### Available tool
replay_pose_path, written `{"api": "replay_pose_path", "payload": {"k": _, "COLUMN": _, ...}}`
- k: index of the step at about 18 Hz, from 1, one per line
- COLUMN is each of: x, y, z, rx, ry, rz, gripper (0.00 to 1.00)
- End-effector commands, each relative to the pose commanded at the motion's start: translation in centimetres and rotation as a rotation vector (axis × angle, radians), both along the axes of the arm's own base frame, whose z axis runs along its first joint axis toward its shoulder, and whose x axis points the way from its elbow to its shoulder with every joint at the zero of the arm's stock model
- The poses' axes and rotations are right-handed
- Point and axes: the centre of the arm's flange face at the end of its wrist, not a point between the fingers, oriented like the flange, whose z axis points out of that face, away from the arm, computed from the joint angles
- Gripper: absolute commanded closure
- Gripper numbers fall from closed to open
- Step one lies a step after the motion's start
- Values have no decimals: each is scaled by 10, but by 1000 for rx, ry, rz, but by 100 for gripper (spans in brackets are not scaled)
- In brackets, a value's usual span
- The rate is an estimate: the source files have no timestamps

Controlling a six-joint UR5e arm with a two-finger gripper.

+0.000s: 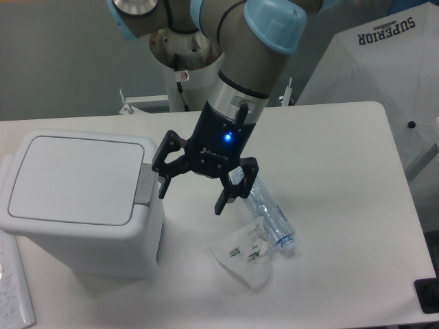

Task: Open the trash can
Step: 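Move the open gripper over toward the white trash can lid, then lower the gripper finger onto the lid's hinge-side edge and press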

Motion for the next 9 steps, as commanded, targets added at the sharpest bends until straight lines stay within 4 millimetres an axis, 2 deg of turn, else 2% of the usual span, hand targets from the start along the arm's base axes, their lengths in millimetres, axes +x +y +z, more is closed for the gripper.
{"api": "replay_pose_path", "payload": {"k": 2, "x": 13, "y": 6, "z": -11, "rx": -8, "ry": 3, "rz": -24, "gripper": 0}}
{"api": "replay_pose_path", "payload": {"k": 5, "x": 24, "y": -3, "z": -22, "rx": -8, "ry": 10, "rz": -31, "gripper": 0}}
{"api": "replay_pose_path", "payload": {"k": 9, "x": 32, "y": -10, "z": -23, "rx": 7, "ry": 30, "rz": -33, "gripper": 0}}
